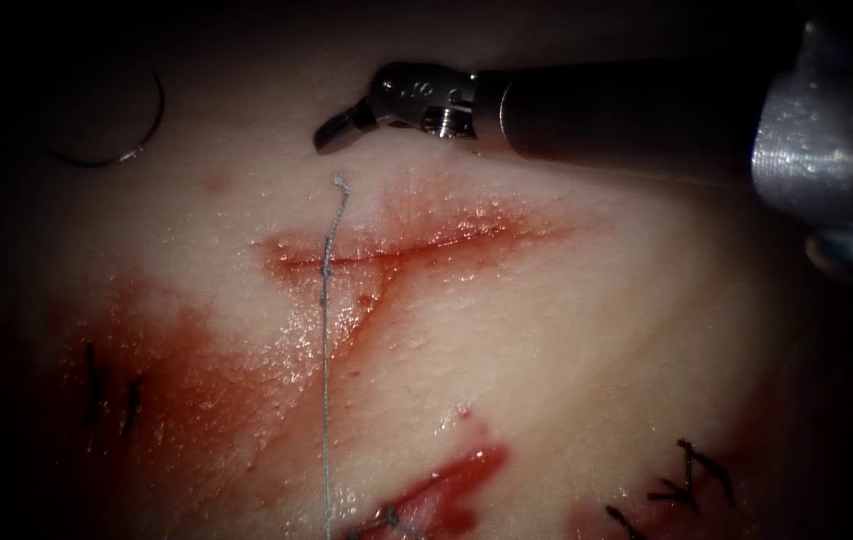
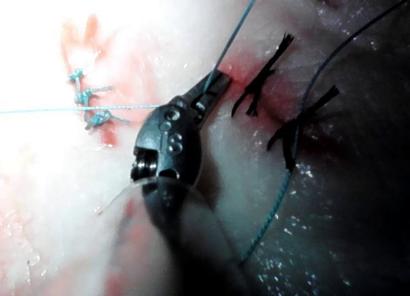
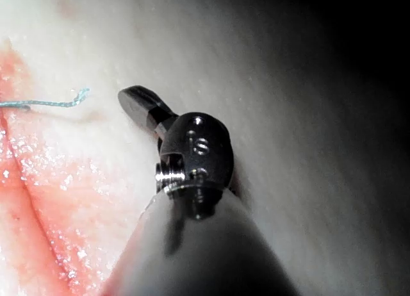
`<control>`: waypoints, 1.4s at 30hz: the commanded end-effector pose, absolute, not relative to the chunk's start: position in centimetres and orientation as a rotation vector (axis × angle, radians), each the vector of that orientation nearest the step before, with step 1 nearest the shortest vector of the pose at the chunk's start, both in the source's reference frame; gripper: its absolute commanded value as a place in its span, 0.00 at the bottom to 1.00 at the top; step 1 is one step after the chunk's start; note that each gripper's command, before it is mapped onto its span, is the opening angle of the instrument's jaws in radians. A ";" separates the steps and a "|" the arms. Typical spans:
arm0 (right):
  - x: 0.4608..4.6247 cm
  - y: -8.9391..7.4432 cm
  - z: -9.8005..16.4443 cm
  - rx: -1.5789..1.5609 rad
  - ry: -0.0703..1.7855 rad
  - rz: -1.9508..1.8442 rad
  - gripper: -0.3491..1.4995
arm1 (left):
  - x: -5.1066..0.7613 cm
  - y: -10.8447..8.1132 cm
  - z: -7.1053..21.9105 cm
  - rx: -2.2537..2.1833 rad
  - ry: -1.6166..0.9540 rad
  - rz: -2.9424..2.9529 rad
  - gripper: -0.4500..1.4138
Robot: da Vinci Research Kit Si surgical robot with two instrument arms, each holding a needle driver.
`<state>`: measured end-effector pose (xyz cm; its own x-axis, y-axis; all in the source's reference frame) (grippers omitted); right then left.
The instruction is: Wound Closure
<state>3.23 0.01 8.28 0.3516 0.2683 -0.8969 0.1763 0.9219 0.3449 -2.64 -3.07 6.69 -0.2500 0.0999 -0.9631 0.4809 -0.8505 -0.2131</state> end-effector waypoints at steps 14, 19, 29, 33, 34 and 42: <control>3.09 0.0 7.7 0.338 1.390 0.324 0.74 | -2.57 -2.0 6.1 1.784 0.375 -2.266 0.00; 2.80 -0.3 7.3 0.250 1.457 0.457 0.89 | -2.35 -1.2 5.7 1.752 0.074 -2.262 0.00; 3.08 -1.2 7.1 0.246 1.518 0.423 0.79 | -2.13 -0.3 5.5 1.739 -0.262 -2.031 0.00; 3.30 -1.3 7.2 0.244 1.532 0.395 0.74 | -2.12 -0.2 5.5 1.770 -0.292 -1.936 0.00; 3.34 -1.4 7.2 0.246 1.533 0.396 0.74 | -2.12 -0.2 5.5 1.771 -0.301 -1.914 0.00; 3.61 -1.6 7.3 0.349 1.586 0.368 0.65 | -2.04 0.1 5.7 1.814 -0.329 -1.783 0.00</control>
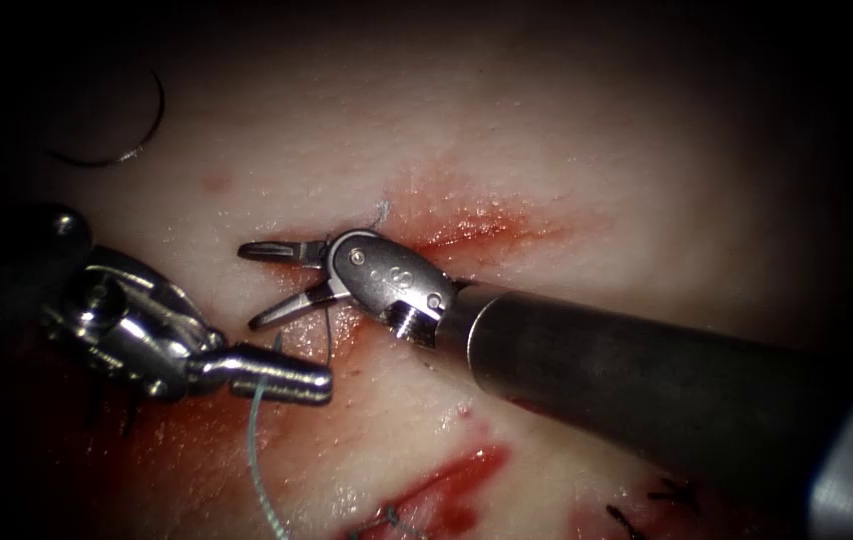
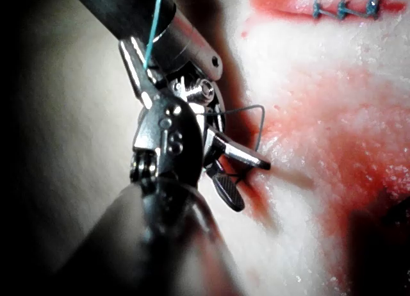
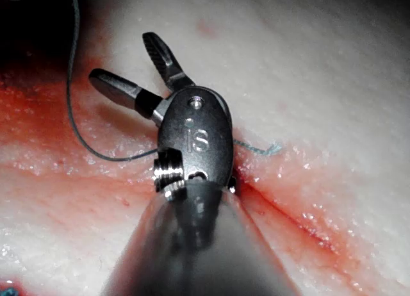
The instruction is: Wound Closure
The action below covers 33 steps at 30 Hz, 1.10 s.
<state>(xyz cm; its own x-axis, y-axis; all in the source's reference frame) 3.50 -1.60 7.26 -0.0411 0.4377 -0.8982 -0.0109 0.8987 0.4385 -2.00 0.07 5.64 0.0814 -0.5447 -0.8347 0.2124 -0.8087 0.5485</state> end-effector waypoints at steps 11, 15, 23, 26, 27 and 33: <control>3.65 -1.8 7.1 0.495 1.684 0.277 0.48 | -1.87 0.7 6.3 1.880 -0.292 -1.708 0.00; 3.67 -1.8 7.0 0.584 1.746 0.251 0.39 | -1.84 0.8 6.5 1.901 -0.268 -1.703 0.00; 3.61 -1.9 6.9 0.621 1.853 0.320 0.05 | -1.66 0.9 6.7 1.890 -0.288 -1.731 0.00; 3.53 -1.8 6.8 0.601 1.865 0.396 0.05 | -1.55 0.9 6.9 1.829 -0.309 -1.803 0.00; 3.51 -1.8 6.8 0.597 1.867 0.410 0.07 | -1.52 0.9 6.9 1.813 -0.312 -1.824 0.00; 3.31 -1.7 6.7 0.518 1.907 0.624 0.12 | -1.33 0.8 7.4 1.764 -0.306 -1.901 0.00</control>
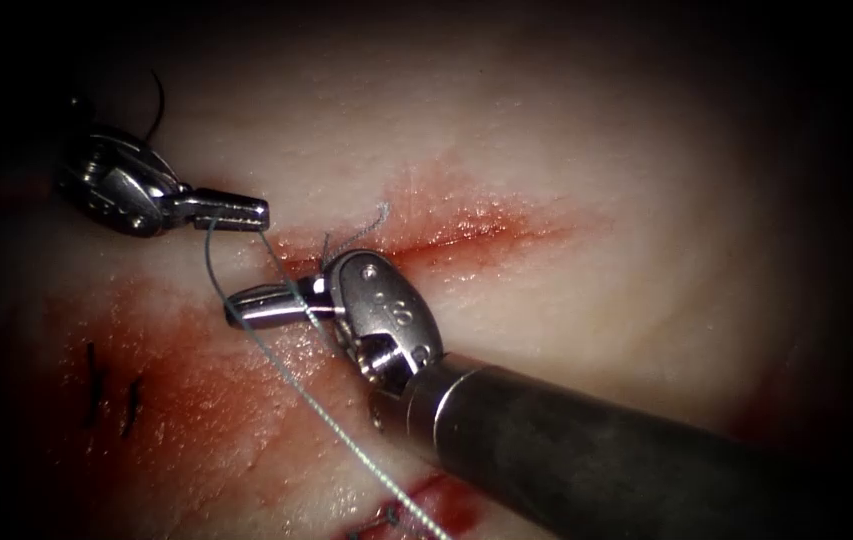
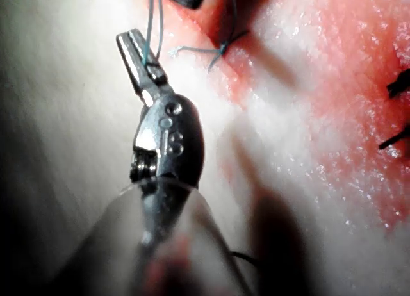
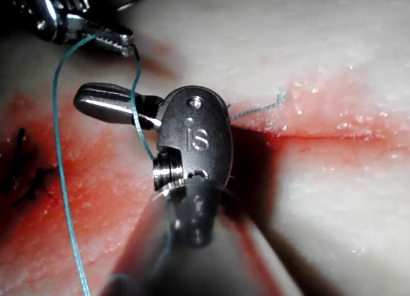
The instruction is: Wound Closure
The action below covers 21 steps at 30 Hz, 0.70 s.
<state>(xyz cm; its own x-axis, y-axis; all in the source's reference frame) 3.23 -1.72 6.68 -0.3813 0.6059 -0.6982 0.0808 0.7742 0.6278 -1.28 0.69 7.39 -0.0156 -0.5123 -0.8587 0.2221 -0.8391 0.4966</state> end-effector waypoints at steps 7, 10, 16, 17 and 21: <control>3.16 -1.6 6.7 0.479 1.920 0.735 0.20 | -1.28 0.7 7.7 1.769 -0.328 -1.932 0.00; 3.11 -1.5 6.8 0.476 1.919 0.734 0.46 | -1.31 0.7 7.7 1.779 -0.346 -1.933 0.00; 2.99 -1.4 6.8 0.429 1.932 0.796 0.59 | -1.44 0.5 7.7 1.801 -0.354 -1.937 0.00; 2.98 -1.4 6.8 0.425 1.932 0.792 0.62 | -1.46 0.4 7.7 1.802 -0.354 -1.940 0.00; 2.94 -1.3 6.8 0.408 1.935 0.774 0.69 | -1.64 0.3 7.8 1.821 -0.345 -1.949 0.00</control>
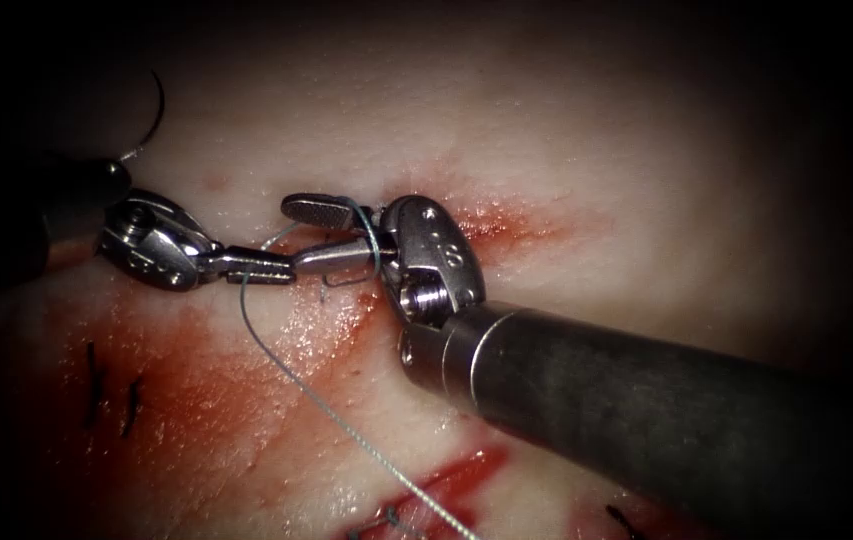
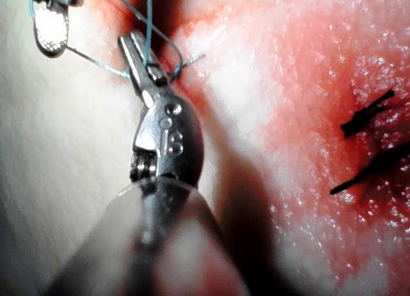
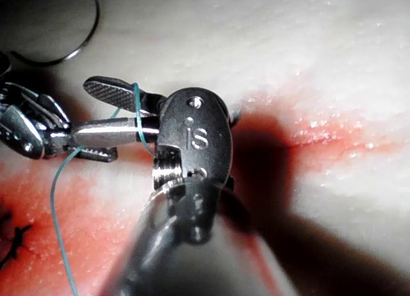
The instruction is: Wound Closure
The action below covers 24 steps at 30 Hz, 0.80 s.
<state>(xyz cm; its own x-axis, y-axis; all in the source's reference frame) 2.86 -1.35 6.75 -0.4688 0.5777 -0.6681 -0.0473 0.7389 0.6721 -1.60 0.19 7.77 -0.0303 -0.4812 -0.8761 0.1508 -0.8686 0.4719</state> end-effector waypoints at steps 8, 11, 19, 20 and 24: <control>2.86 -1.3 6.8 0.376 1.880 0.849 0.70 | -1.94 0.0 7.9 1.806 -0.312 -1.967 0.00; 2.83 -1.3 6.8 0.365 1.820 0.918 0.74 | -2.07 0.0 7.9 1.816 -0.308 -1.963 0.00; 2.82 -1.3 7.1 0.469 1.617 1.199 0.73 | -2.40 -0.1 7.8 1.821 -0.287 -1.980 0.00; 2.82 -1.3 7.2 0.468 1.599 1.216 0.74 | -2.42 -0.1 7.8 1.823 -0.284 -1.984 0.00; 2.78 -1.4 7.3 0.430 1.507 1.275 0.83 | -2.47 -0.2 7.8 1.827 -0.281 -1.985 0.00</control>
<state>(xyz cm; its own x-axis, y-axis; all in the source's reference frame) 2.70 -1.42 7.25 -0.3667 0.8011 -0.4730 -0.3567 0.3485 0.8668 -2.43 -0.23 7.79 -0.0447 -0.4337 -0.9000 0.1711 -0.8909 0.4208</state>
